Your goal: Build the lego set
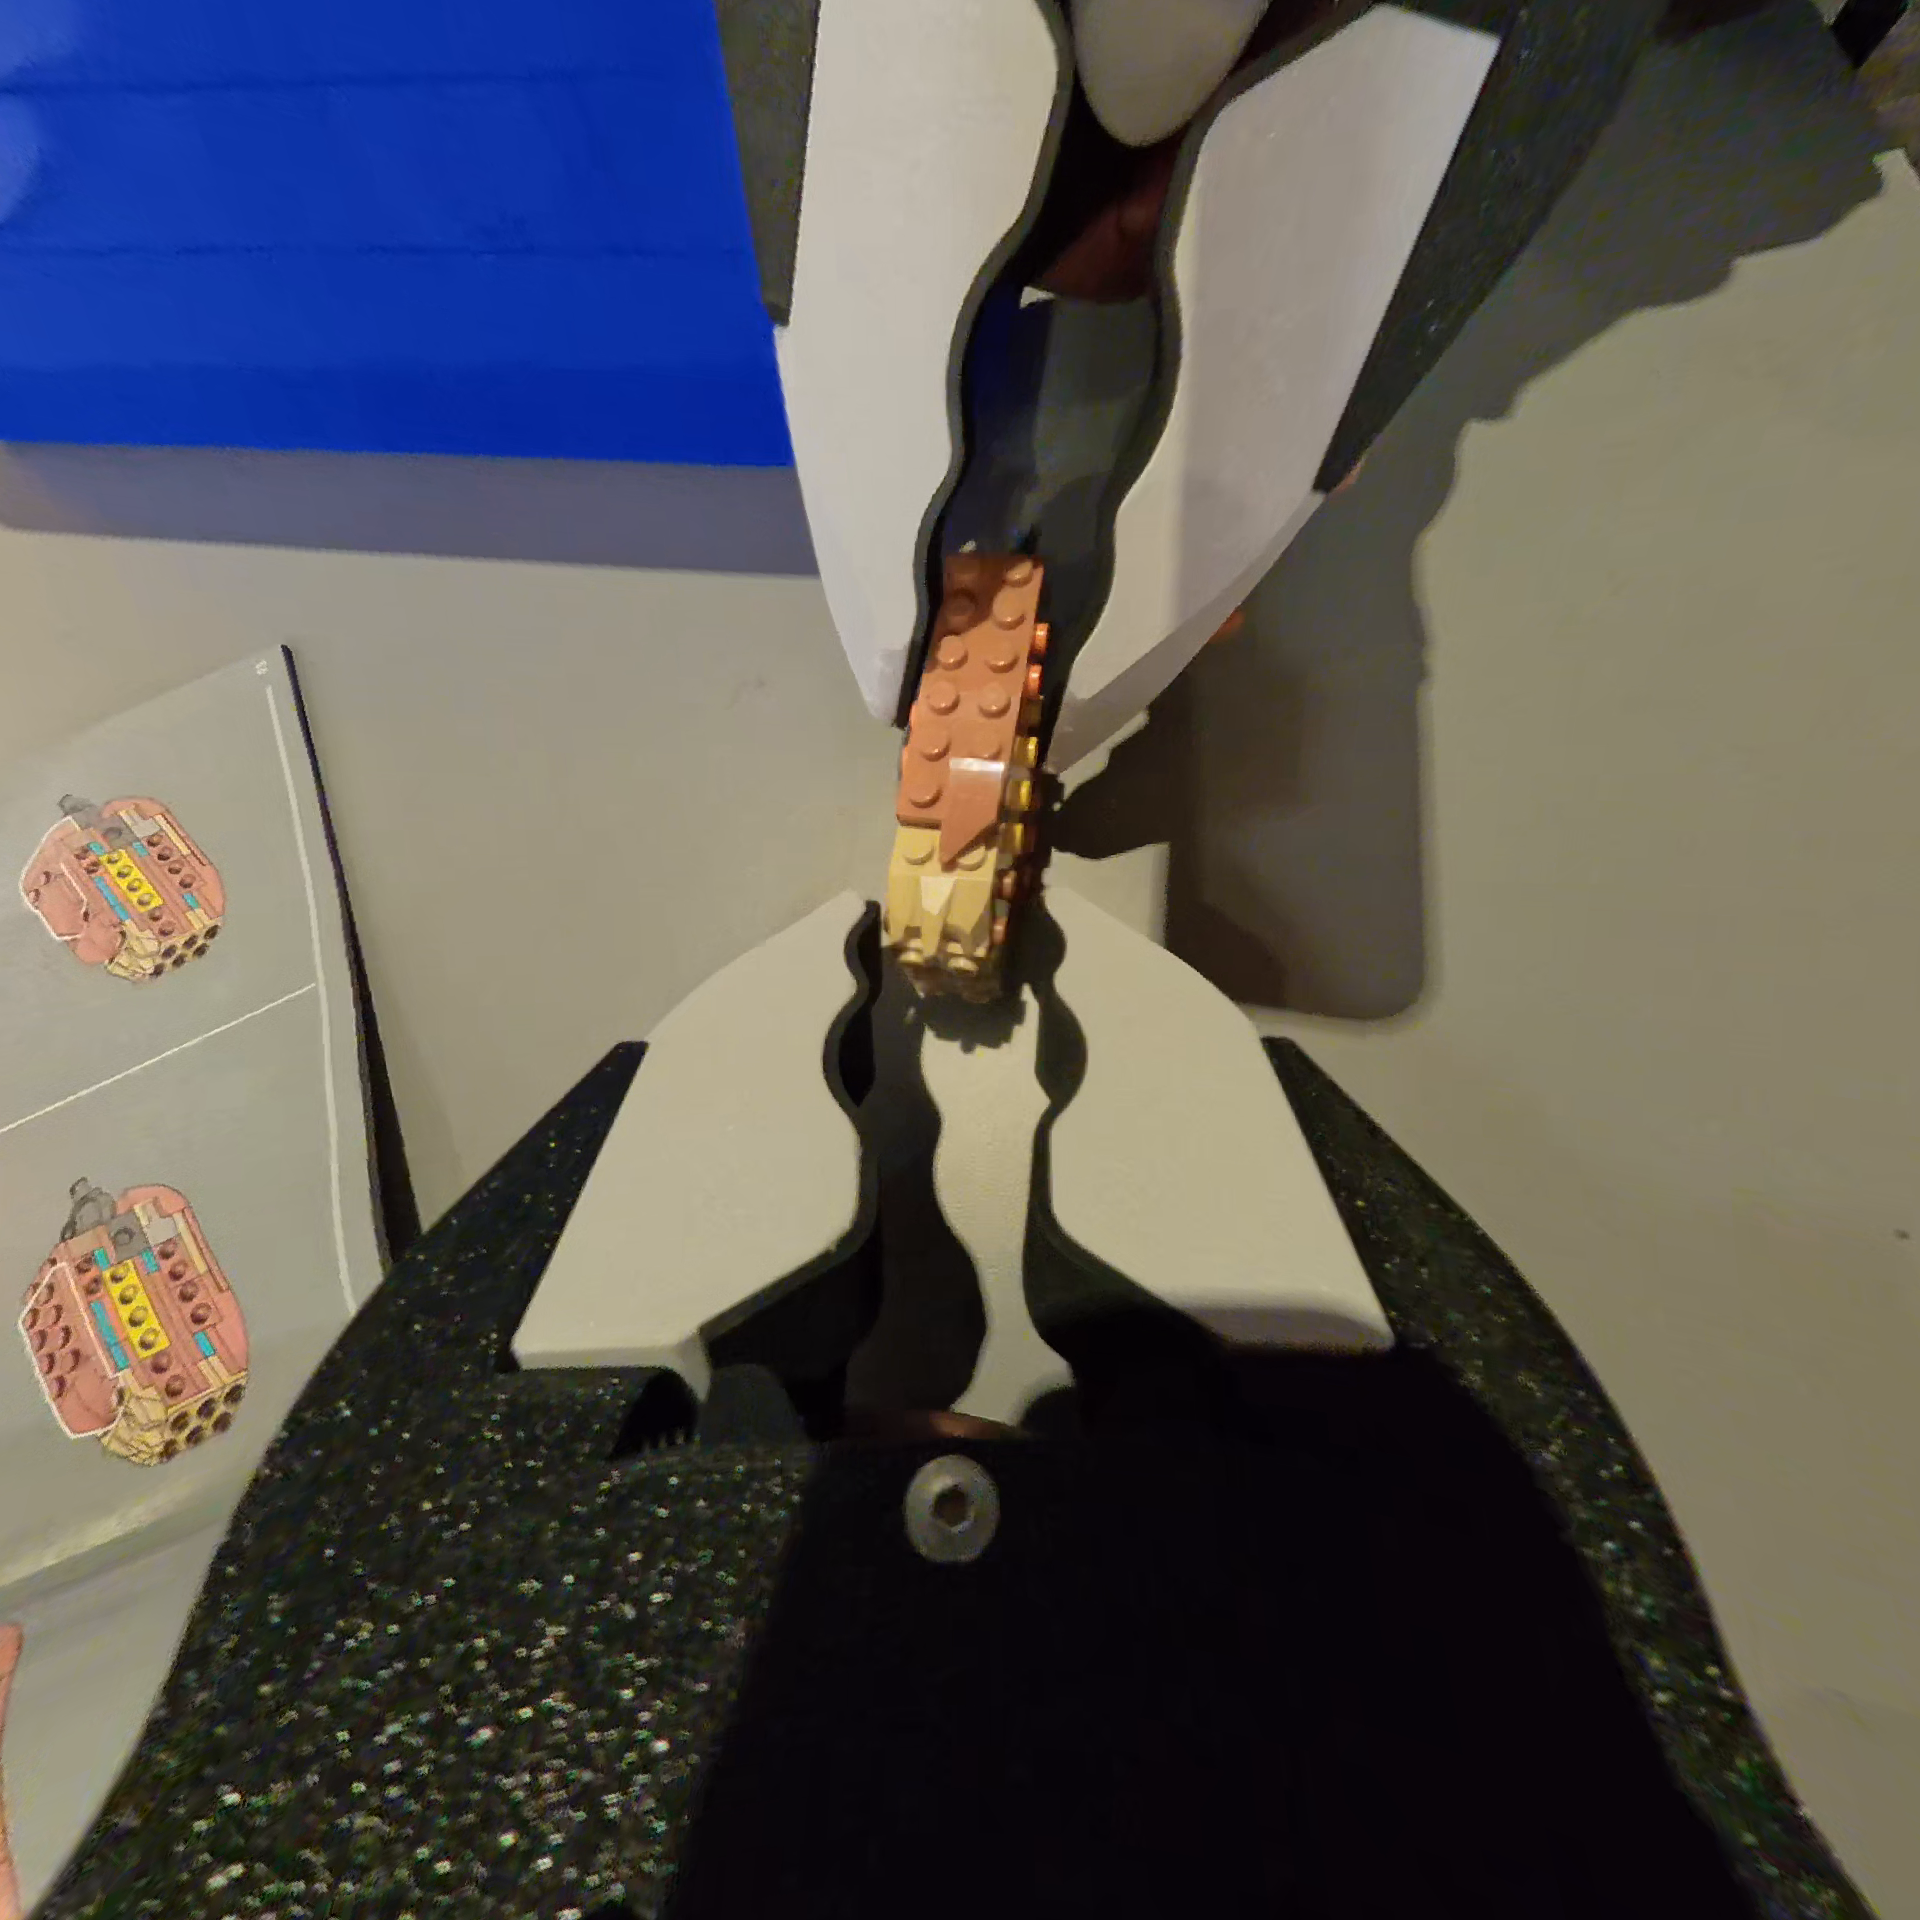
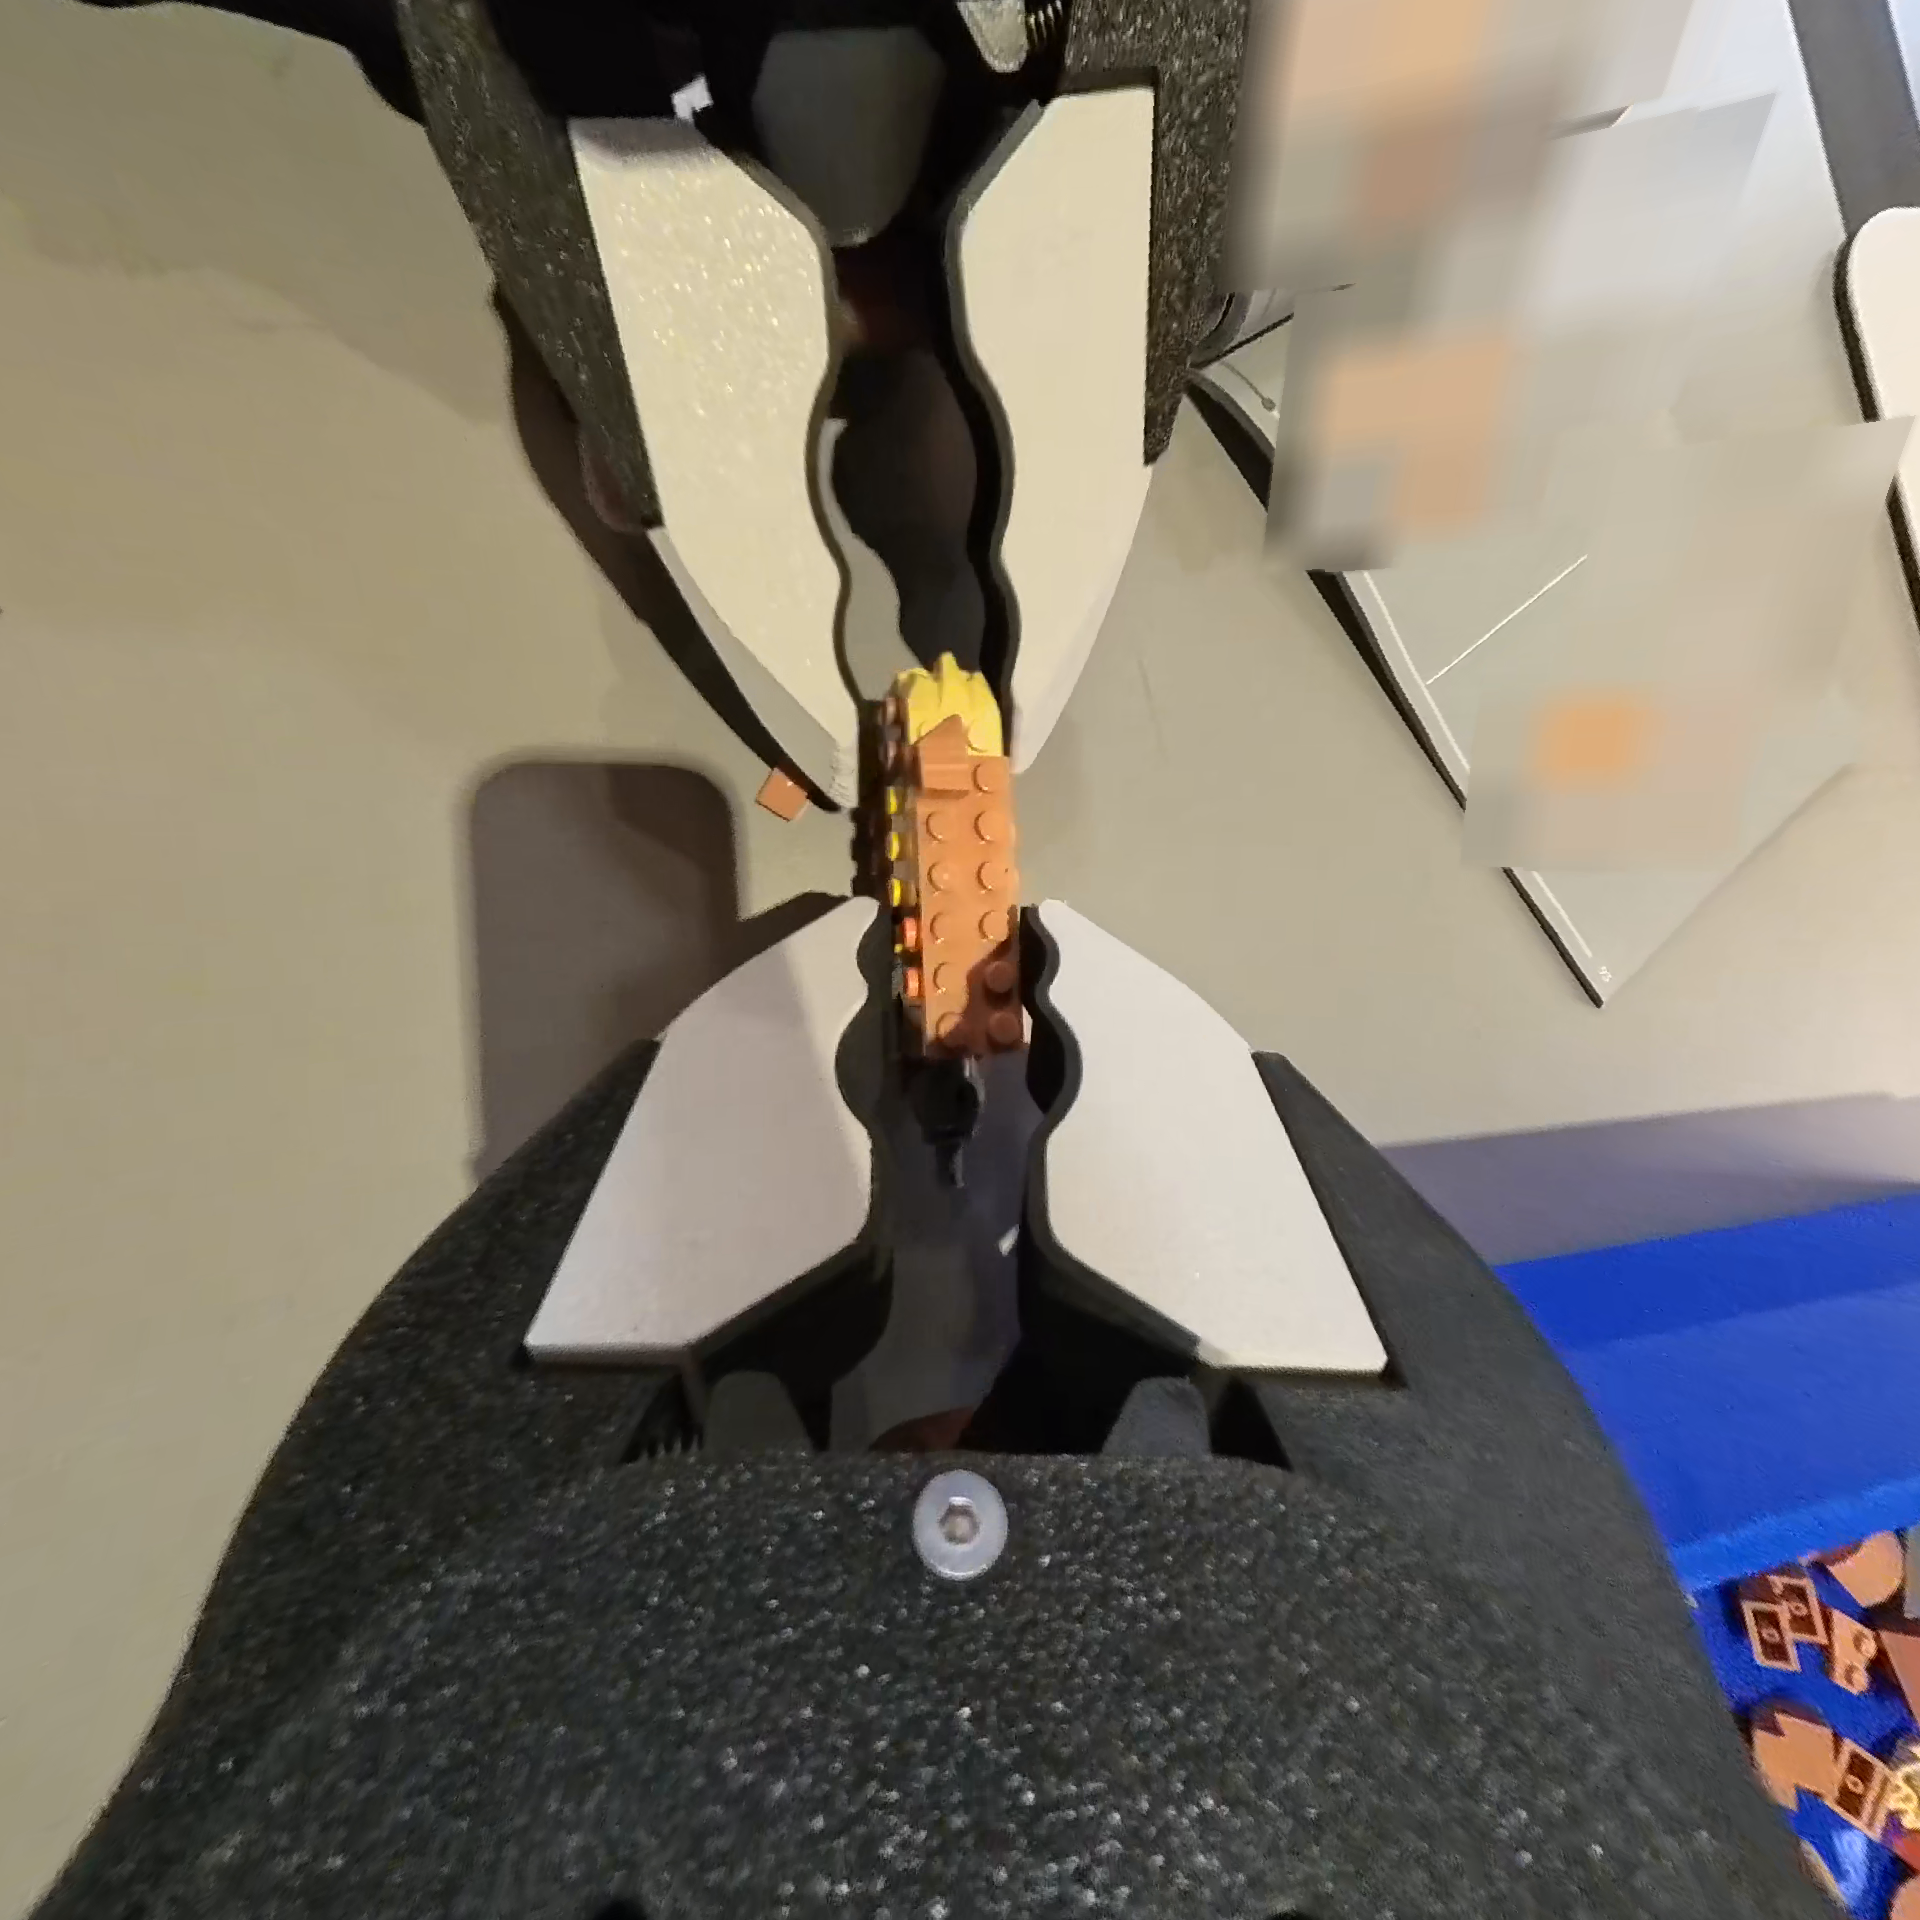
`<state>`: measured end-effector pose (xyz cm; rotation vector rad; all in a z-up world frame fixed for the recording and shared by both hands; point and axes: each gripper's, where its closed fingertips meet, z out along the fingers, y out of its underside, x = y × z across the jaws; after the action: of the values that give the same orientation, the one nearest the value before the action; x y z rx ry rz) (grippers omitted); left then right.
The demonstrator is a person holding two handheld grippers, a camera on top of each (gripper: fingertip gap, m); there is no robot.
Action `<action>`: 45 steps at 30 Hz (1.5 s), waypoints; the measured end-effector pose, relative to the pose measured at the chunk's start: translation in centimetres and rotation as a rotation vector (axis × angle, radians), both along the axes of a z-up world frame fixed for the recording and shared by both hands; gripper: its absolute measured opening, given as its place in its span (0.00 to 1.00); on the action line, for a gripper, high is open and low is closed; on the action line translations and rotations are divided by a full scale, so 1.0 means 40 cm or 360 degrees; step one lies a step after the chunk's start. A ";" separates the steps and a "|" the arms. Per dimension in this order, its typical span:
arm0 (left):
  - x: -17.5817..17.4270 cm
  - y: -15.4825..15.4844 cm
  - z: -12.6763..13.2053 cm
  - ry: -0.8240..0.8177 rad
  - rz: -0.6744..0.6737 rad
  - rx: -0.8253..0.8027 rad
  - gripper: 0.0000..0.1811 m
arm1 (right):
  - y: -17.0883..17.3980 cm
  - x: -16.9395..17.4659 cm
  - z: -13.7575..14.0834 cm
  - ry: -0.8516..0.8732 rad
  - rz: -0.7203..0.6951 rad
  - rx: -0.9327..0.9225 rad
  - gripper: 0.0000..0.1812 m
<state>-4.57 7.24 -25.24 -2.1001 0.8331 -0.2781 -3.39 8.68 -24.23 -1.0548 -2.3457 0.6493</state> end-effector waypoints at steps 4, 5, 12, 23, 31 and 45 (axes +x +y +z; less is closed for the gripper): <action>-0.005 -0.003 0.002 -0.0024 0.0011 -0.0012 0.17 | -0.002 -0.003 0.007 0.0029 0.0003 -0.0019 0.13; -0.005 -0.003 0.002 -0.0027 0.0011 -0.0012 0.18 | -0.002 -0.004 0.009 0.0037 0.0004 -0.0024 0.12; -0.010 -0.002 -0.003 -0.0034 0.0038 -0.0051 0.19 | -0.003 -0.007 0.012 0.0101 0.0024 -0.0030 0.12; -0.011 -0.010 0.048 -0.0269 0.0016 0.0051 0.24 | -0.018 -0.003 0.090 0.0188 0.0067 -0.0187 0.12; 0.031 -0.018 0.184 -0.0858 -0.0085 0.0329 0.26 | -0.046 -0.002 0.195 0.0236 0.0179 -0.0330 0.12; 0.058 -0.011 0.220 -0.0763 -0.0108 0.0536 0.12 | -0.064 -0.004 0.244 0.0177 0.0262 -0.0329 0.12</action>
<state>-2.26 6.79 -16.46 -1.6003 0.6115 -0.6057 -3.54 6.11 -14.45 -0.8900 -2.3221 1.0042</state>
